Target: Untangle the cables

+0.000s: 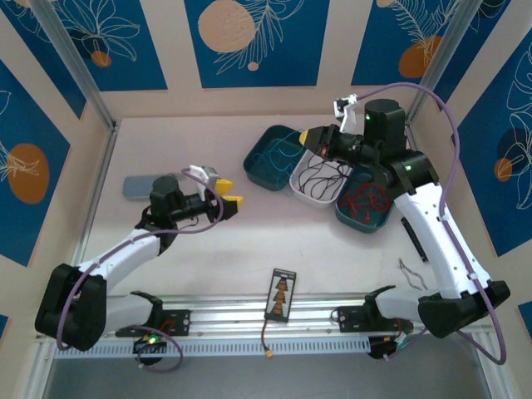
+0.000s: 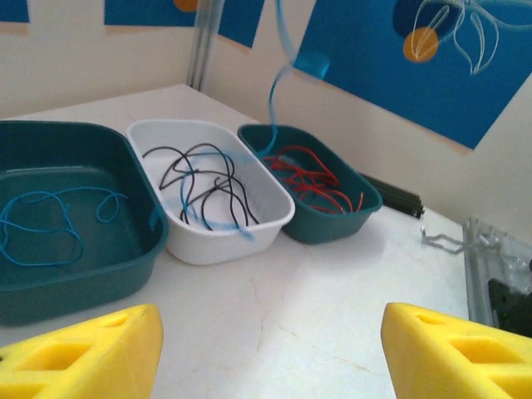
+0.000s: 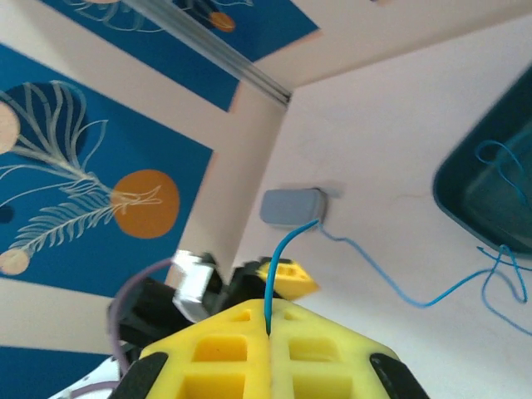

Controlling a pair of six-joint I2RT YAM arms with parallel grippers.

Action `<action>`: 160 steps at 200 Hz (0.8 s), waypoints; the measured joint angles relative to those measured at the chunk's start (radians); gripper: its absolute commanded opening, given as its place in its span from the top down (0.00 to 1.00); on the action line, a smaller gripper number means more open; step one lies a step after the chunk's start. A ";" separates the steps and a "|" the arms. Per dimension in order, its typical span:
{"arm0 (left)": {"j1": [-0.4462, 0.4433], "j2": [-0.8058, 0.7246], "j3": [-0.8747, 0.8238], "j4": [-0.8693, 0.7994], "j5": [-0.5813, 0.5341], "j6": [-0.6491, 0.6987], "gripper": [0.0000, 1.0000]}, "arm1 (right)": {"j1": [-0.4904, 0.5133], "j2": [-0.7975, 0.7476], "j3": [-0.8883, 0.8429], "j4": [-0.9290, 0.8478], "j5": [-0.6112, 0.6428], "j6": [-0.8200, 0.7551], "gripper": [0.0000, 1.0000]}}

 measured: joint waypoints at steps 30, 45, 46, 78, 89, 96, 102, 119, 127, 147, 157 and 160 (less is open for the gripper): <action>-0.036 0.013 -0.003 -0.023 -0.043 0.055 0.22 | 0.043 -0.001 0.081 -0.010 -0.014 -0.023 1.00; -0.037 0.034 -0.003 -0.016 -0.057 0.071 0.22 | 0.055 0.000 0.111 -0.019 -0.032 -0.031 1.00; -0.037 0.035 -0.003 -0.016 -0.058 0.072 0.22 | 0.055 0.001 0.112 -0.019 -0.034 -0.031 1.00; -0.038 0.061 -0.003 0.001 -0.085 0.136 0.23 | 0.066 0.015 0.173 -0.024 -0.084 -0.043 1.00; -0.040 0.061 -0.003 0.014 -0.096 0.165 0.26 | 0.066 0.020 0.187 -0.025 -0.101 -0.046 1.00; -0.041 0.061 -0.003 0.023 -0.103 0.184 0.27 | 0.066 0.022 0.196 -0.027 -0.110 -0.048 1.00; -0.041 0.061 -0.003 0.030 -0.109 0.197 0.27 | 0.068 0.024 0.204 -0.029 -0.119 -0.050 1.00; -0.042 0.061 -0.003 0.037 -0.126 0.231 0.27 | 0.070 0.027 0.220 -0.030 -0.142 -0.053 1.00; -0.042 0.061 -0.003 0.039 -0.132 0.242 0.28 | 0.070 0.027 0.223 -0.030 -0.153 -0.056 1.00; -0.042 0.061 -0.003 0.042 -0.145 0.261 0.28 | 0.070 0.028 0.226 -0.030 -0.178 -0.060 1.00; -0.042 0.061 -0.003 0.045 -0.145 0.269 0.27 | 0.070 0.028 0.227 -0.031 -0.186 -0.060 1.00; -0.042 0.062 -0.003 0.045 -0.145 0.273 0.28 | 0.070 0.028 0.228 -0.031 -0.187 -0.060 1.00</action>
